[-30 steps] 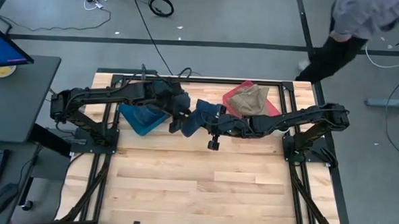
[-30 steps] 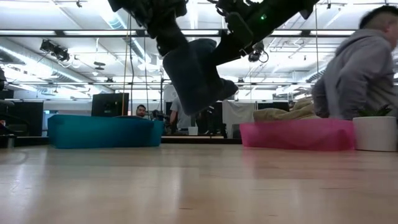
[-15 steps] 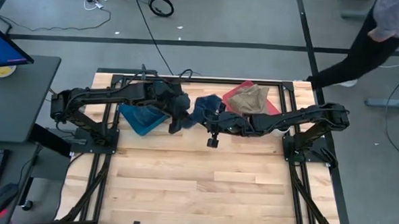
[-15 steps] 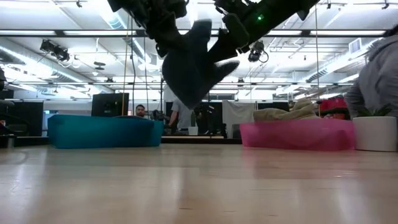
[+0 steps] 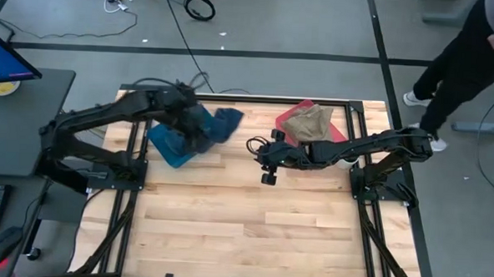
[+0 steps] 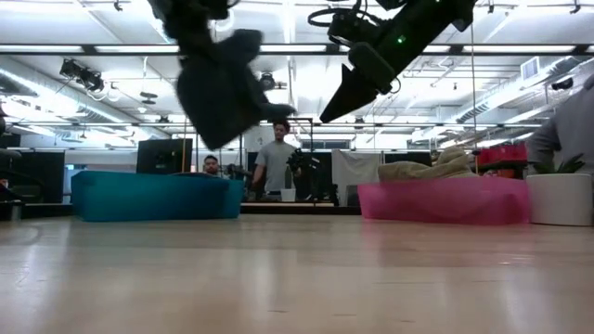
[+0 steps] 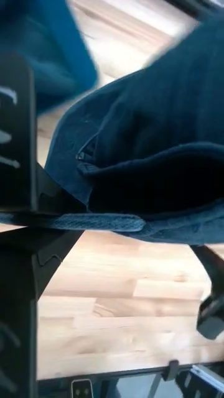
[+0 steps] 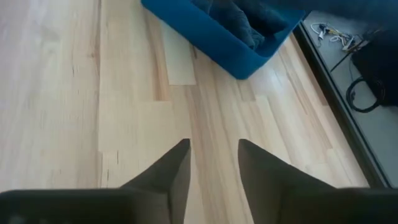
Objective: Pick & Place hat
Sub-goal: Put the blue cap into the blue bin
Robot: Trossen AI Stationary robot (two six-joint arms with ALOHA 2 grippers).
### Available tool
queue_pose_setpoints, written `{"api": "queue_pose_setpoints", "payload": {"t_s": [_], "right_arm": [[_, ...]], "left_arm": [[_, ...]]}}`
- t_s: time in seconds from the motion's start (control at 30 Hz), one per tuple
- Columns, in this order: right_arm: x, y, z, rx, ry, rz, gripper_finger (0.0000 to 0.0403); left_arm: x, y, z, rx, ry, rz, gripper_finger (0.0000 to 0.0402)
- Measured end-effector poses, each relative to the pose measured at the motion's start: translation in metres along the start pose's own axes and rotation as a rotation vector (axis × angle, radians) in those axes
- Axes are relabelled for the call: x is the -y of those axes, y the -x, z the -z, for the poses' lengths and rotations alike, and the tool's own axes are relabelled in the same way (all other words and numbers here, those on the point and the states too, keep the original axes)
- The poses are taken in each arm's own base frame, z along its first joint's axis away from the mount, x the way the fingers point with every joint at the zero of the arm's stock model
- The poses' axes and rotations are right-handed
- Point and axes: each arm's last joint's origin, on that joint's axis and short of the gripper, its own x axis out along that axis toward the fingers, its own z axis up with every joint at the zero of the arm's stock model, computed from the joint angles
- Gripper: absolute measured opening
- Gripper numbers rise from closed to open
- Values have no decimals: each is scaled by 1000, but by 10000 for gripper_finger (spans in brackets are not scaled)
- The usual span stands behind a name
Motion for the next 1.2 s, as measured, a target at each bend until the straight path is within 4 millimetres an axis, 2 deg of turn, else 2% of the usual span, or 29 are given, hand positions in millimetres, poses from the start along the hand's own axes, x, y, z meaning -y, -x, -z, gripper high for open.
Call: {"api": "queue_pose_setpoints", "payload": {"t_s": [0.17, 0.37, 0.5, 0.7, 0.83, 1.0, 1.2], "right_arm": [[0, 0, 0, 3, 0, 0, 159], [0, 0, -1, 5, 0, 0, 169], [0, 0, 0, 5, -11, 0, 169], [0, 0, -1, 6, -2, -4, 169], [0, 0, -1, 7, 3, -10, 169], [0, 0, -1, 7, 5, -9, 169], [1, 0, -1, 7, 5, -8, 169]], "left_arm": [[-13, 24, 20, -92, 94, -53, 12], [-35, 33, 27, -108, 96, -6, 15], [-53, 26, 35, -104, 118, 51, 18], [-83, 4, 71, -134, 177, 69, 16], [-96, -3, 88, -109, 231, 90, 21], [-99, 1, 88, -21, 266, 211, 14], [-99, 0, 90, -14, 250, 231, 23]]}}
